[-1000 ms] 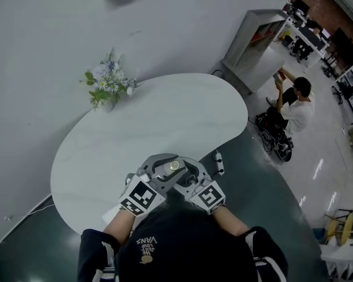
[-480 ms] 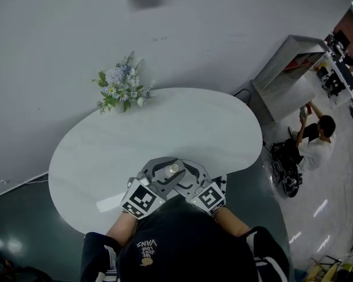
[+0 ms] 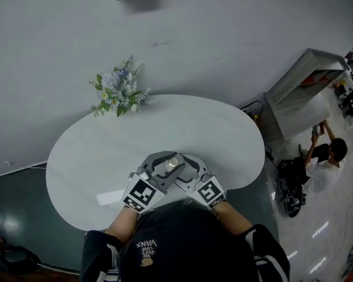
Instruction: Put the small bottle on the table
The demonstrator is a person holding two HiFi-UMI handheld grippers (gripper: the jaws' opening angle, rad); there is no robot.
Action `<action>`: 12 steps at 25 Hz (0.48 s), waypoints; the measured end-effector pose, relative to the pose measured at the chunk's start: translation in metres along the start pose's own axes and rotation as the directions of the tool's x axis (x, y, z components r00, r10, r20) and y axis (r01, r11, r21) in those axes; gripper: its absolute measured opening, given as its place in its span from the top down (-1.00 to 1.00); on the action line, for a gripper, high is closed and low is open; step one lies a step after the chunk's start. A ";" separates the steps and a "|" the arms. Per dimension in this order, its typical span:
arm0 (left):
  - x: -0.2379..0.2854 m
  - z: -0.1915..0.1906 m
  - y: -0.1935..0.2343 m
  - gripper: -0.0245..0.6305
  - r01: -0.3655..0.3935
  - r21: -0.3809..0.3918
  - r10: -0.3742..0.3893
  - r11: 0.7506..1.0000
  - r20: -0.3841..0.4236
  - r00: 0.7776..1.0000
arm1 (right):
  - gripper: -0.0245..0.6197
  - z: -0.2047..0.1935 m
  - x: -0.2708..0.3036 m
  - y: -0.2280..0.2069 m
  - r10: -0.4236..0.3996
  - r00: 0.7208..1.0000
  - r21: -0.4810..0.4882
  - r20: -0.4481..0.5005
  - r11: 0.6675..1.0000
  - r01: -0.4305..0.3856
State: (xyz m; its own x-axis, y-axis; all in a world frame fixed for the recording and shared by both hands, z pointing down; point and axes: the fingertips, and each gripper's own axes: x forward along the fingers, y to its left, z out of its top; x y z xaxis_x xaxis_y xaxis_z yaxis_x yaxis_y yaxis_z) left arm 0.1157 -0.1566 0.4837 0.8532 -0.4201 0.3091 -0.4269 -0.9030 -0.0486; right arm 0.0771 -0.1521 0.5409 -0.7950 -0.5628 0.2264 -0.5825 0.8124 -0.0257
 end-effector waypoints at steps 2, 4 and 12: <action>0.010 0.000 0.003 0.44 -0.023 0.001 0.023 1.000 0.004 1.000 | 0.07 -0.003 -0.003 -0.010 0.022 1.000 -0.006 0.006 1.000 -0.022; 0.020 -0.001 0.009 0.44 -0.055 0.007 0.055 0.998 0.003 0.998 | 0.07 -0.007 -0.005 -0.022 0.036 0.999 -0.010 0.015 0.999 -0.036; 0.053 -0.022 0.048 0.44 -0.225 0.009 0.225 0.974 -0.017 0.974 | 0.07 -0.029 -0.020 -0.070 0.035 0.999 0.058 0.021 0.998 -0.036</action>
State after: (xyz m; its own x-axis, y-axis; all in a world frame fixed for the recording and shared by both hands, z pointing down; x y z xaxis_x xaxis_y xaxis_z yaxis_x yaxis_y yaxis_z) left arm 0.1336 -0.2201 0.5185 0.7302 -0.6106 0.3065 -0.6049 -0.7863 -0.1254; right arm 0.1390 -0.1935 0.5668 -0.8182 -0.5373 0.2048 -0.5623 0.8220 -0.0901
